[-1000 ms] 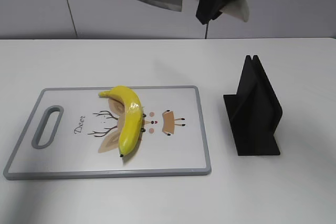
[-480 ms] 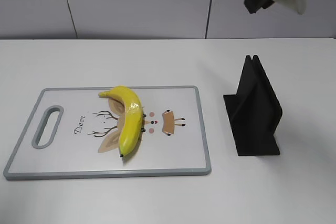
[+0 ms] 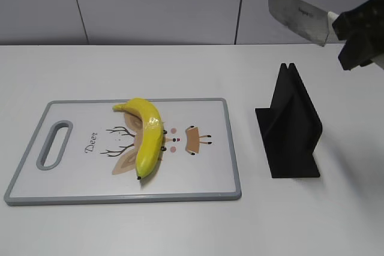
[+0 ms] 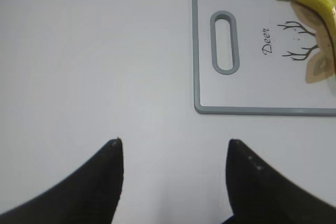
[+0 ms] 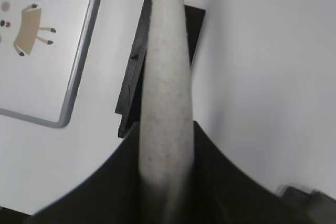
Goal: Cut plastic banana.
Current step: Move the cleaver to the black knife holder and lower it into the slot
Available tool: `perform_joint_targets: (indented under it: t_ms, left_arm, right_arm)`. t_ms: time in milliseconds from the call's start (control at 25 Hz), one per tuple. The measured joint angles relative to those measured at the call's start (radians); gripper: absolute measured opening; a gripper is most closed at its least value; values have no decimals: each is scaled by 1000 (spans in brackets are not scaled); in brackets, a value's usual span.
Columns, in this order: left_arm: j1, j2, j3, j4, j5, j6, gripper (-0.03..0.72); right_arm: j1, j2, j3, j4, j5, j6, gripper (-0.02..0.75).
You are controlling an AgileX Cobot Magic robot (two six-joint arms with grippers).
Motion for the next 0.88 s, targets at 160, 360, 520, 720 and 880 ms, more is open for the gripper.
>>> perform_joint_targets:
  t_ms: [160,360,520,720,880]
  left_arm:
    - [0,-178,51,-7,14,0,593]
    - [0,-369,91,-13,25,0,597]
    - [0,-426,110,-17,8,0,595]
    - [0,-423,141,-14,-53,1,593]
    - [0,-423,141,-14,-60,5,594]
  right_arm:
    - [0,-23,73,1,-16,20,167]
    - [0,-53,132,1,-48,57,167]
    - [0,-76,164,-1,-66,87,167]
    - [0,-98,212,-1,-74,96,167]
    - [0,-101,235,7,-75,107,167]
